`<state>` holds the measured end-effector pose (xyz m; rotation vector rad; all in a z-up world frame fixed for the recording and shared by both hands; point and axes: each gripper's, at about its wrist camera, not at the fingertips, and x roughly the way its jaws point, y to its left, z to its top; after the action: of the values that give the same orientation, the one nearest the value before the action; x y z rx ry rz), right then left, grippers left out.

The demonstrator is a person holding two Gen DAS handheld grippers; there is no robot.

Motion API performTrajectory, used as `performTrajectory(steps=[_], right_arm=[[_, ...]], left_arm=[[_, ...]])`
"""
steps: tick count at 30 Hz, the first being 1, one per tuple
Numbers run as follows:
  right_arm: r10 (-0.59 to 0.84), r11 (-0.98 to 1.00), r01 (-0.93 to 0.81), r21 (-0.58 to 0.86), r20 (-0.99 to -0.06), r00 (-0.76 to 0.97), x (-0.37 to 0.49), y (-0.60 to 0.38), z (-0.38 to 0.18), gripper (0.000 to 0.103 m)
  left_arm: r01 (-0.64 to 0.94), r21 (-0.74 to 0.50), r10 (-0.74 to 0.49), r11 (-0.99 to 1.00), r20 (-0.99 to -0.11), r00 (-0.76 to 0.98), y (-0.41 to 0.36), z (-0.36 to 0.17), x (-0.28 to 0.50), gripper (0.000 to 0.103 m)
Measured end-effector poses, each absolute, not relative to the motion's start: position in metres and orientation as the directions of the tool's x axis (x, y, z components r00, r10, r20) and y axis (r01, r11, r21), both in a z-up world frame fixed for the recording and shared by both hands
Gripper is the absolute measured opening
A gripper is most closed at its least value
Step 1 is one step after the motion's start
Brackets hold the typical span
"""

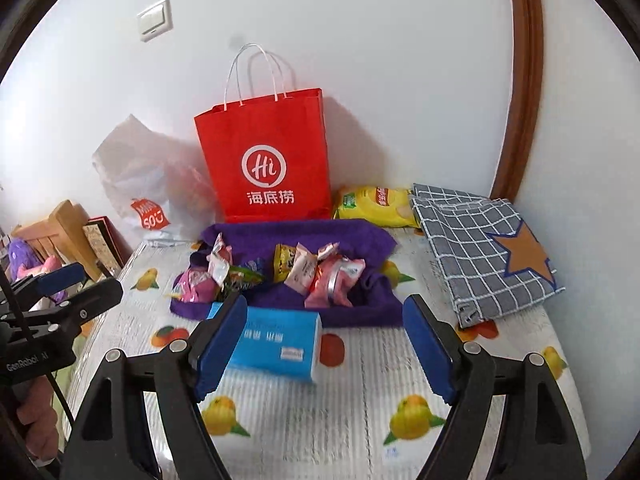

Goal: Organize snacks

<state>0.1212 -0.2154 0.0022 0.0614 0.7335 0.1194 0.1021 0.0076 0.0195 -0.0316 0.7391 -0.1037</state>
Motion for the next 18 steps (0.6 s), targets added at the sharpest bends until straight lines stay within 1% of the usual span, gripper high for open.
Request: performTrajectory(steps=[5, 7, 10, 11, 13, 18], right_arm=[[0.112, 0.993, -0.068, 0.093, -0.652, 0.750, 0.094, -0.225, 0.002, 0.081], [0.099, 0.995, -0.060, 0.082, -0.639, 0.763, 0.080, -0.229, 0.002, 0.088], [0.088, 0.996, -0.052, 0.076, -0.624, 0.776, 0.064, -0.236, 0.003, 0.089], [0.089, 0.996, -0.052, 0.077, -0.620, 0.779, 0.059, -0.239, 0.003, 0.090], [0.089, 0.995, -0.045, 0.088, -0.610, 0.788, 0.051, -0.244, 0.002, 0.098], [0.080, 0.996, -0.036, 0.086, -0.594, 0.800, 0.032, -0.252, 0.002, 0.101]], left_arm=[[0.070, -0.035, -0.076, 0.997, -0.640, 0.765, -0.002, 0.021, 0.067, 0.088], [0.064, -0.036, -0.073, 0.997, -0.631, 0.772, -0.004, 0.022, 0.057, 0.089], [0.054, -0.032, -0.062, 0.998, -0.613, 0.787, -0.009, 0.021, 0.040, 0.092], [0.051, -0.030, -0.058, 0.998, -0.610, 0.790, -0.011, 0.020, 0.036, 0.095], [0.042, -0.022, -0.047, 0.999, -0.606, 0.794, -0.014, 0.019, 0.028, 0.099], [0.023, -0.010, -0.024, 1.000, -0.598, 0.801, -0.020, 0.013, 0.012, 0.101]])
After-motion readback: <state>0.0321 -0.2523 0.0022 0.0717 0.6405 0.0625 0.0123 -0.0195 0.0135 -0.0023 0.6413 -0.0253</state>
